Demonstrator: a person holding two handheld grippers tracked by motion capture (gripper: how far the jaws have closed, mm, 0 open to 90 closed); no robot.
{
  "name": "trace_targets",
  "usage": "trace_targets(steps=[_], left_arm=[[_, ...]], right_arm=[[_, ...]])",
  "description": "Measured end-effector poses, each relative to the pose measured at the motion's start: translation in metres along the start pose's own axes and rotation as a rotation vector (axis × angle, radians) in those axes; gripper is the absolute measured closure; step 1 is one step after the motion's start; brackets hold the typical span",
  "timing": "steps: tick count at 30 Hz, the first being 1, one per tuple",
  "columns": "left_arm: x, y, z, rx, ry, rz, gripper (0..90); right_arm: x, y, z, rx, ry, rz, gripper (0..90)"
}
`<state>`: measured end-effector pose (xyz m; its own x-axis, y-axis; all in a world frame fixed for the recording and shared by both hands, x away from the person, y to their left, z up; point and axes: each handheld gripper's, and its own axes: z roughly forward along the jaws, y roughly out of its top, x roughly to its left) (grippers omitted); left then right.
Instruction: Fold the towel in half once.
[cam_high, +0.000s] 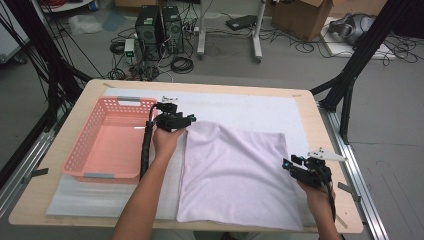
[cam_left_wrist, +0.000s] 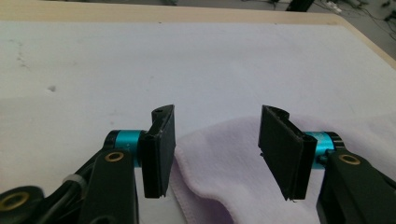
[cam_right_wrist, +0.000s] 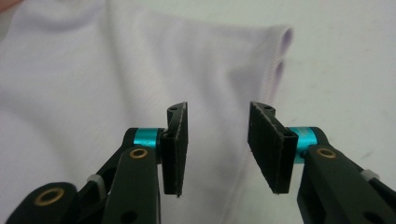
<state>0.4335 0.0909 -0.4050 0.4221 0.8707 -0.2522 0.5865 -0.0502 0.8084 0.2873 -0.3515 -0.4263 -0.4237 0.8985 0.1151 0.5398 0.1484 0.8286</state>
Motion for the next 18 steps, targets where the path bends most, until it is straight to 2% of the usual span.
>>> trace_targets(steps=[3, 5, 7, 9, 11, 14, 16, 18], left_arm=[[-0.003, -0.004, 0.005, 0.063, -0.013, 0.023, 48.9], [-0.002, -0.007, 0.009, 0.088, -0.021, 0.024, 48.8], [-0.002, -0.010, 0.014, 0.087, -0.041, 0.019, 48.3], [-0.002, -0.011, 0.017, 0.080, -0.048, 0.031, 46.5], [-0.001, -0.012, 0.020, 0.087, -0.056, 0.021, 42.5], [0.002, -0.015, 0.025, 0.115, -0.034, 0.013, 39.3], [0.004, -0.017, 0.029, 0.136, -0.019, -0.001, 37.1], [0.005, -0.019, 0.032, 0.152, -0.008, 0.003, 37.3]], right_arm=[[-0.015, 0.014, 0.012, -0.034, -0.019, 0.044, 54.9], [-0.026, 0.026, 0.024, -0.027, -0.041, 0.057, 51.4], [-0.034, 0.036, 0.034, -0.011, -0.044, 0.050, 49.2], [-0.042, 0.048, 0.045, 0.006, -0.035, 0.041, 47.0], [-0.049, 0.058, 0.055, 0.025, -0.020, 0.043, 43.4], [-0.059, 0.072, 0.072, 0.063, -0.008, 0.058, 40.0], [-0.064, 0.078, 0.084, 0.089, -0.006, 0.074, 40.5], [-0.066, 0.080, 0.094, 0.131, -0.002, 0.086, 41.1]])
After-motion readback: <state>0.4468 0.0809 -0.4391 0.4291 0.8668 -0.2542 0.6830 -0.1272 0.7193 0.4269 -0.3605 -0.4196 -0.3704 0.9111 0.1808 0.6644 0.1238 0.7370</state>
